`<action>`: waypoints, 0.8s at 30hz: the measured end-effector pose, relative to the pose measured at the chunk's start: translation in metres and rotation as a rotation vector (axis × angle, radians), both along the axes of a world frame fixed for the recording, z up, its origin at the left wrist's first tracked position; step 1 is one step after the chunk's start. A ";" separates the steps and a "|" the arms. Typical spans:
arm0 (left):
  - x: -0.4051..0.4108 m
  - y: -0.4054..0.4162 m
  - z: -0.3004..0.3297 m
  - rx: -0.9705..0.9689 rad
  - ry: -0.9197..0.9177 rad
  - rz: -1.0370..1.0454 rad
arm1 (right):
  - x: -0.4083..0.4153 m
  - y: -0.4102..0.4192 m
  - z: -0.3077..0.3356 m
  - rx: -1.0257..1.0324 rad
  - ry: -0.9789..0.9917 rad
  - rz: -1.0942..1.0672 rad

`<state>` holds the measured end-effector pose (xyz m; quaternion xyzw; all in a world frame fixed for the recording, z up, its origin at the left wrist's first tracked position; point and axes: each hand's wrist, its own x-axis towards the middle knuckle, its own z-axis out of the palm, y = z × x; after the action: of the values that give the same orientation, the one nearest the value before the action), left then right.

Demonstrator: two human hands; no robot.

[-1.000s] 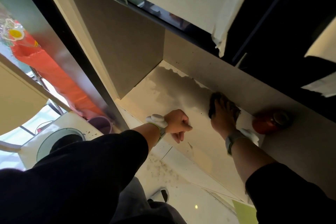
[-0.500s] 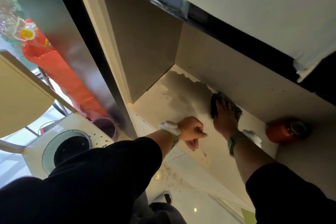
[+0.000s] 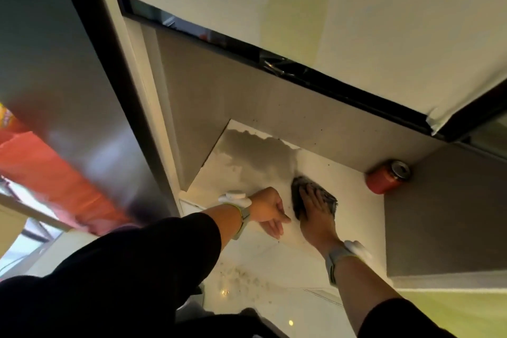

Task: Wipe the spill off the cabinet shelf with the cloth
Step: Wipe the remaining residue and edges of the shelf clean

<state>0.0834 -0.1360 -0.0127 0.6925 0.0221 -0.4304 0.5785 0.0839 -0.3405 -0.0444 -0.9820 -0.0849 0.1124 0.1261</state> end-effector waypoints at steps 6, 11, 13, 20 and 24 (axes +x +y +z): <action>0.010 0.034 0.012 -0.001 0.048 -0.088 | -0.004 0.010 0.004 -0.015 -0.005 -0.084; 0.018 0.054 0.008 0.006 0.071 -0.110 | 0.024 0.015 0.008 -0.021 0.078 -0.301; 0.019 0.059 0.003 -0.021 0.081 -0.080 | 0.040 0.010 0.012 -0.033 0.109 -0.379; 0.021 0.064 -0.004 -0.055 0.079 -0.067 | 0.100 -0.007 0.010 -0.002 0.147 -0.477; 0.022 0.059 -0.002 -0.036 0.062 -0.075 | 0.112 0.030 0.011 0.013 0.056 -0.257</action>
<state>0.1050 -0.0767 -0.0149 0.6688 0.0063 -0.4731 0.5735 0.1957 -0.3107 -0.0337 -0.9804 0.0447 0.1221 0.1482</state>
